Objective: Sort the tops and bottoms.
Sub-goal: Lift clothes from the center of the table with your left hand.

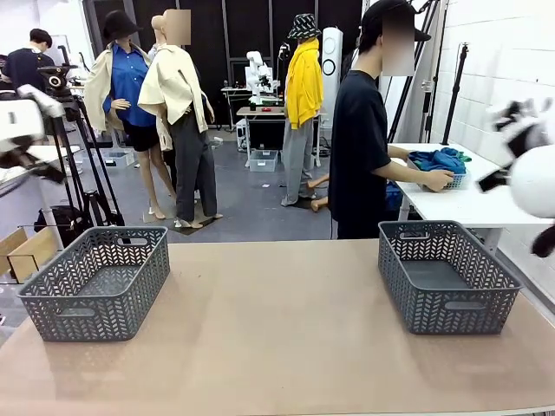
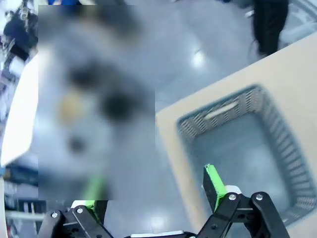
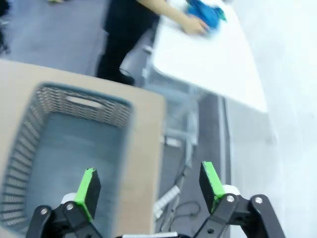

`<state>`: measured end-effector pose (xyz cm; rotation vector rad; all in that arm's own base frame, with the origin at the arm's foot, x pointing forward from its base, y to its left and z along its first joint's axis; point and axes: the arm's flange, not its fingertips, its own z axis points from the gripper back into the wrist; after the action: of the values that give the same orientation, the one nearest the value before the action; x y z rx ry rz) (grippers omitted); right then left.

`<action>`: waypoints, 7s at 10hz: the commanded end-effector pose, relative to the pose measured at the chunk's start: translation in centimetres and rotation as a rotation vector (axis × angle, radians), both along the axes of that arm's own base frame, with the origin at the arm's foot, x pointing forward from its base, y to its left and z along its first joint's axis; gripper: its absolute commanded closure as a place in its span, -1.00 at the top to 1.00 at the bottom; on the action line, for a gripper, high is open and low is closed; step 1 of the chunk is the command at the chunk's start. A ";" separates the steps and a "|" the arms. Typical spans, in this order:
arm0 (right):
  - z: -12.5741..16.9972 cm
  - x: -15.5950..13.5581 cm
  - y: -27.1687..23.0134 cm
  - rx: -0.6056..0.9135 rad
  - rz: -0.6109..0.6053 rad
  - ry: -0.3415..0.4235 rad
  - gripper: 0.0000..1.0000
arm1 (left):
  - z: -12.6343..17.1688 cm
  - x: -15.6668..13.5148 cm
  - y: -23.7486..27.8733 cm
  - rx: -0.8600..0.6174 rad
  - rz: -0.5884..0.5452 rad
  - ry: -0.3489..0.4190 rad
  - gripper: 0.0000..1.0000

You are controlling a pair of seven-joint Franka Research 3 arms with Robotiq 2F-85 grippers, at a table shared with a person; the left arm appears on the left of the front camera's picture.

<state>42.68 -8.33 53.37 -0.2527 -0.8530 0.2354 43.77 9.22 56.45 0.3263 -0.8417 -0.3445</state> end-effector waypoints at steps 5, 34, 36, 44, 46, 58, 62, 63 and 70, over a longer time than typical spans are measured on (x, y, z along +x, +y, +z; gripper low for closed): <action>-9.5 -4.5 -14.5 0.152 -0.362 0.114 1.00 | -10.6 -4.8 15.2 -0.235 0.264 0.201 1.00; -11.4 -4.8 -15.5 0.145 -0.386 0.174 1.00 | -13.8 -5.5 14.2 -0.289 0.276 0.247 1.00; -11.4 -4.8 -15.5 0.145 -0.386 0.174 1.00 | -13.8 -5.5 14.2 -0.289 0.276 0.247 1.00; -11.4 -4.8 -15.5 0.145 -0.386 0.174 1.00 | -13.8 -5.5 14.2 -0.289 0.276 0.247 1.00; -11.4 -4.8 -15.5 0.145 -0.386 0.174 1.00 | -13.8 -5.5 14.2 -0.289 0.276 0.247 1.00; -11.4 -4.8 -15.5 0.145 -0.386 0.174 1.00 | -13.8 -5.5 14.2 -0.289 0.276 0.247 1.00; -11.4 -4.8 -15.5 0.145 -0.386 0.174 1.00 | -13.8 -5.5 14.2 -0.289 0.276 0.247 1.00; -11.4 -4.8 -15.5 0.145 -0.386 0.174 1.00 | -13.8 -5.5 14.2 -0.289 0.276 0.247 1.00; -11.4 -4.8 -15.5 0.145 -0.386 0.174 1.00 | -13.8 -5.5 14.2 -0.289 0.276 0.247 1.00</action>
<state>37.95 -23.78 41.94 -0.2534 -0.6299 -0.1615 38.38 23.09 42.66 0.1144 -0.5756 0.0030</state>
